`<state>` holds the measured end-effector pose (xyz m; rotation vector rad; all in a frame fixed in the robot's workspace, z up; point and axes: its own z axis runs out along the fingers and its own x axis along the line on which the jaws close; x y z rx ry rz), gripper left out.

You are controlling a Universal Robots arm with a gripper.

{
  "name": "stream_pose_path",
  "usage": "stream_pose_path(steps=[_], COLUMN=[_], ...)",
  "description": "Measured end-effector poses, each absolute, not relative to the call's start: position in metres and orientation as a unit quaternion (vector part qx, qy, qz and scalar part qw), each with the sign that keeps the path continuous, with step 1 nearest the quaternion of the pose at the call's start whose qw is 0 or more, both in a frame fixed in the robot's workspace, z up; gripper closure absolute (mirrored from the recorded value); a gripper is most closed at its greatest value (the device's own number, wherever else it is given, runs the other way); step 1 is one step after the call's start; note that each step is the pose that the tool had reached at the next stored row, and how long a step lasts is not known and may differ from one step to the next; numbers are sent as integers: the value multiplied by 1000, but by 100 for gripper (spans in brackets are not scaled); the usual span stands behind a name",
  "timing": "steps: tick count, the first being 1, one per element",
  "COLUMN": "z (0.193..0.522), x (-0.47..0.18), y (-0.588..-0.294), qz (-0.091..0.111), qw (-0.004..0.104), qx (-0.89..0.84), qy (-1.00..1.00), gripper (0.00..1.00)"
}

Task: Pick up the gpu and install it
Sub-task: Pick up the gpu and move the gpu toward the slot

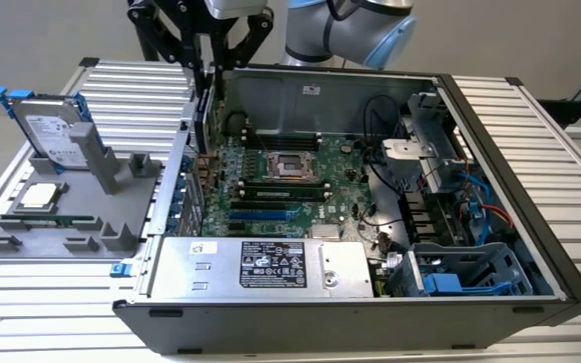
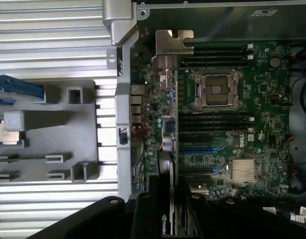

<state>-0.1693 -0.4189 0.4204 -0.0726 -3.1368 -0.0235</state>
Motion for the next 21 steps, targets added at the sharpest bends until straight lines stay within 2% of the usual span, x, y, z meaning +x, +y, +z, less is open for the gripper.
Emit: stream_pose_path(steps=[21], z=[420], x=[-146], y=[-419], qz=[-7], qw=[2], qx=[-23], qy=[-1000], gripper=[100])
